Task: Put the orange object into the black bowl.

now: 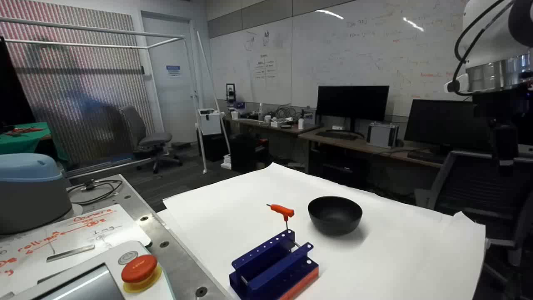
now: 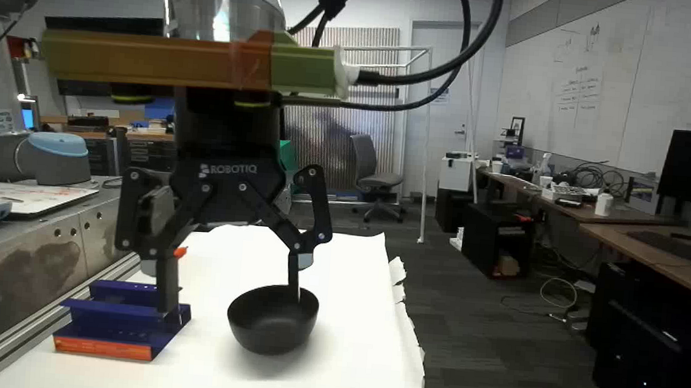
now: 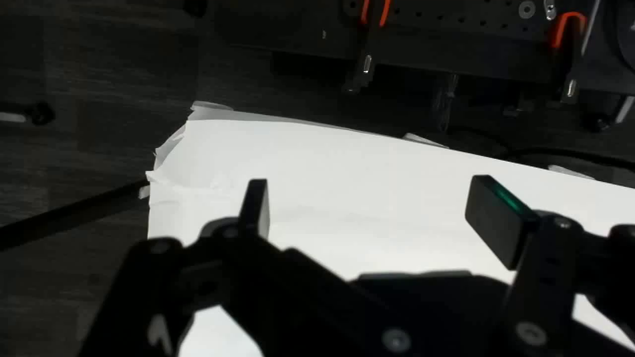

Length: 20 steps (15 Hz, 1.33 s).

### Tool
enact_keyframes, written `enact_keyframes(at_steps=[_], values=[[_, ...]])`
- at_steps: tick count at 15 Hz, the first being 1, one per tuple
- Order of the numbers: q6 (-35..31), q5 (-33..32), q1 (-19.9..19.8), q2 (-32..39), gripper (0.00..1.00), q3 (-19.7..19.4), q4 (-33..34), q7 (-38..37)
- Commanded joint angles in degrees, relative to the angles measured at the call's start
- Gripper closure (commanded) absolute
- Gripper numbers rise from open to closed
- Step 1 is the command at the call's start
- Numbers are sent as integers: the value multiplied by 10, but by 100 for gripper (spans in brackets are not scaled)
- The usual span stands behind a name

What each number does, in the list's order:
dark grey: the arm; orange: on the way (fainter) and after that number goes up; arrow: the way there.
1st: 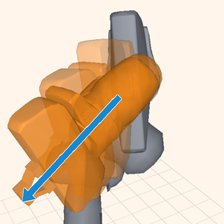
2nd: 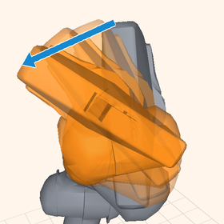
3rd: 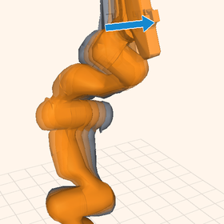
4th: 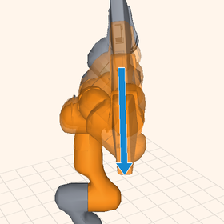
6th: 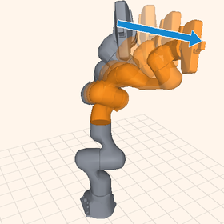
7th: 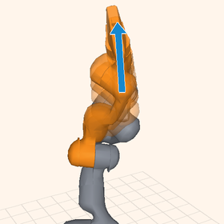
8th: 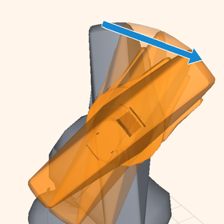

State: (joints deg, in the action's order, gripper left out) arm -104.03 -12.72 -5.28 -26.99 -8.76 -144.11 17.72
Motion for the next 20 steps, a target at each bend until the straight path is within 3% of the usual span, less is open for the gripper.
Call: enact_keyframes(at_steps=[1,5,15,20], values=[[2,0,1,0,0,-1,3,0],[1,0,1,-1,0,-1,5,-1],[-49,32,76,233,0,65,276,27],[-46,37,100,367,0,117,383,-5]])
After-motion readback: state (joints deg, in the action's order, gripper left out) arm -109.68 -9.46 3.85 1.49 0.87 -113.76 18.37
